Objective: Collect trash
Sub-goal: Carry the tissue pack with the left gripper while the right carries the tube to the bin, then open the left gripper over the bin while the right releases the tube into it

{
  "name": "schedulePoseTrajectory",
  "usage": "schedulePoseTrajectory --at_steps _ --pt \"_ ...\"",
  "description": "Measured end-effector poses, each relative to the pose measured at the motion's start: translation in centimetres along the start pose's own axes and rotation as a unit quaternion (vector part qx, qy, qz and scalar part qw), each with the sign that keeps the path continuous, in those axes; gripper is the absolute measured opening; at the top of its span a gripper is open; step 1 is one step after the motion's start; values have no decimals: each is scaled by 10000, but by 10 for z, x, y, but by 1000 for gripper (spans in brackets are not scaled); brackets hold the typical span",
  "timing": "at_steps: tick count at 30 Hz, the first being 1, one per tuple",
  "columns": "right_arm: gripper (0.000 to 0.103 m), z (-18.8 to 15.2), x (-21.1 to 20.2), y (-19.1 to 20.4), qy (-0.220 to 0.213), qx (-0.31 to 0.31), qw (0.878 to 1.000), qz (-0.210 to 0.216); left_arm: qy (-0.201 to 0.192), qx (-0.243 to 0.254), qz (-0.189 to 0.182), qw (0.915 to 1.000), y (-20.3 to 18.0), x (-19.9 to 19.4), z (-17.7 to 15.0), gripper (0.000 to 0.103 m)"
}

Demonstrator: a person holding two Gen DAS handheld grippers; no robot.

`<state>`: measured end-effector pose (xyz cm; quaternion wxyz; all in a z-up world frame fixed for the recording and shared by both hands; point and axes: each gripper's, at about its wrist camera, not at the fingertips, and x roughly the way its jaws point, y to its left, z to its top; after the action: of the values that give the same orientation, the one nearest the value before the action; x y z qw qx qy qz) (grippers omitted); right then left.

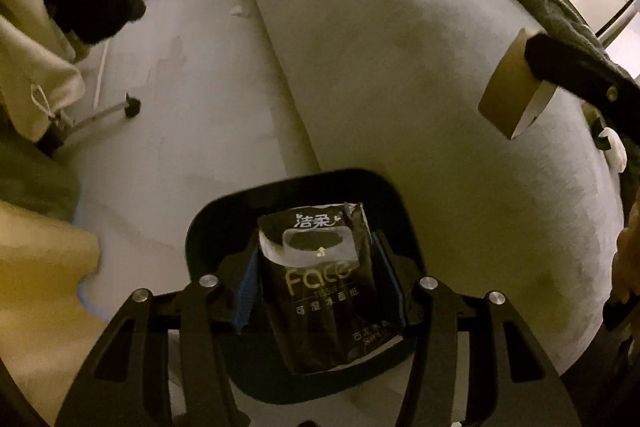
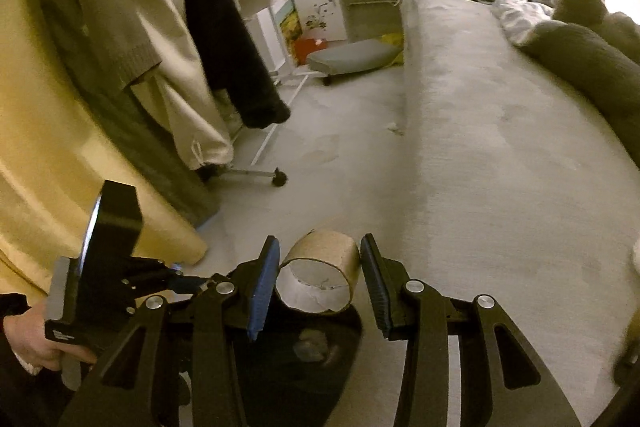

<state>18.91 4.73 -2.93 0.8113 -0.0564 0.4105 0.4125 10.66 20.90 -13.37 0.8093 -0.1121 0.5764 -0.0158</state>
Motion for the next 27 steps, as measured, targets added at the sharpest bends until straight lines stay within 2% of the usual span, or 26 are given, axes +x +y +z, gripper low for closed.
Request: schedulePoseTrajectory --at_steps 4,7,11,18,27 --pt "43 3 11 11 81 -75 9999 73 185 -28 94 9998 16 6 -7 58" --pt "43 3 22 17 175 -116 9997 108 315 -99 61 9994 27 9 -12 66" --pt "43 3 37 27 315 -180 9992 149 280 -145 -6 9995 37 5 -15 71" --pt "43 -5 68 41 682 -274 9972 155 -105 -346 -98 9993 57 -17 -13 72" --pt "43 -18 100 51 1074 -272 9937 138 -969 -422 11 9944 78 -58 -6 72"
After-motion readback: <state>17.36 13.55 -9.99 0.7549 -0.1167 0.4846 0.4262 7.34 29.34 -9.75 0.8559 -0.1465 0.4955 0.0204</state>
